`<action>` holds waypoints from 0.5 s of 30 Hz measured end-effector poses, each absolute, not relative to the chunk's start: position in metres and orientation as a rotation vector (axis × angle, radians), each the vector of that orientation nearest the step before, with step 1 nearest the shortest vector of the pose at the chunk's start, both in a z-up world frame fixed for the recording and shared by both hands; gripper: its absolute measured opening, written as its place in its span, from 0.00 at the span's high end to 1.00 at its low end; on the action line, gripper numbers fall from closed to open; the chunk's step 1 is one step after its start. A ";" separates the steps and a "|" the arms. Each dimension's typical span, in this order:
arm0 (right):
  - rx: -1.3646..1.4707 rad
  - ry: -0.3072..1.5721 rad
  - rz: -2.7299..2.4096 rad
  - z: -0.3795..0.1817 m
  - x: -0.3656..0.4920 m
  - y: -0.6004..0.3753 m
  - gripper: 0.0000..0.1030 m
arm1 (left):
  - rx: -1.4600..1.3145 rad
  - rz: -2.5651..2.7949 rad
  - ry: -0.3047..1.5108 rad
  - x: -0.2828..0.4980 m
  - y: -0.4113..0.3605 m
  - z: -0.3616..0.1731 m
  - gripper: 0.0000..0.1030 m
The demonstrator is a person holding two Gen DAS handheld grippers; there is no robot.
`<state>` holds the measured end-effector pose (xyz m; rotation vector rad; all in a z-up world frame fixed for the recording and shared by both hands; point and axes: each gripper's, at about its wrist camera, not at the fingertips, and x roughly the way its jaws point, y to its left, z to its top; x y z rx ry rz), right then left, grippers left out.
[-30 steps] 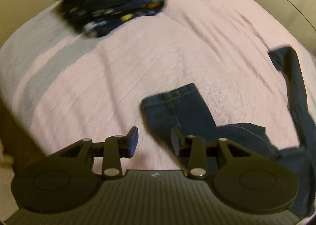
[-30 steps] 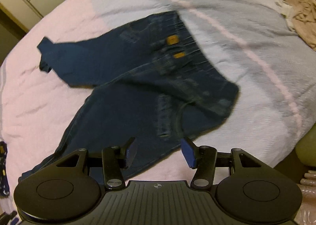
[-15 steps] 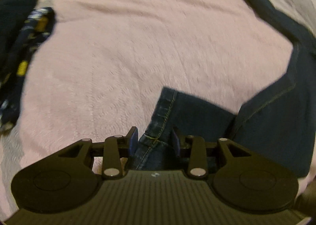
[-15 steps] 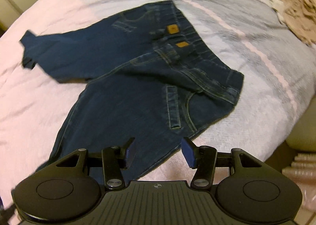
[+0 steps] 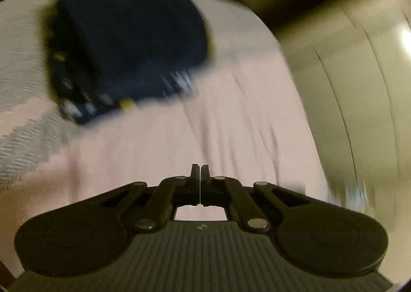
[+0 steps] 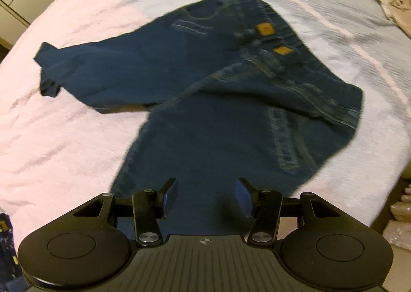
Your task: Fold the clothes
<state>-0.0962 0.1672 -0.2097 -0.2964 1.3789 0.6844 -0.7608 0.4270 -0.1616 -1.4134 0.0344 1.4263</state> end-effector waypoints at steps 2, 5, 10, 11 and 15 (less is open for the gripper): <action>-0.294 1.380 0.716 -0.208 -0.102 0.175 0.48 | -1.333 1.484 0.174 -0.753 0.451 -0.167 0.95; -0.291 1.381 0.765 -0.206 -0.111 0.186 0.48 | -1.245 1.451 0.429 -0.734 0.453 -0.190 0.81; -0.288 1.397 0.732 -0.212 -0.107 0.186 0.48 | -1.353 1.473 0.496 -0.741 0.386 -0.234 0.68; -0.287 1.403 0.719 -0.214 -0.104 0.183 0.48 | -1.392 1.477 0.487 -0.746 0.370 -0.242 0.68; -0.303 1.429 0.679 -0.225 -0.094 0.168 0.48 | -1.544 1.496 0.426 -0.756 0.314 -0.270 0.68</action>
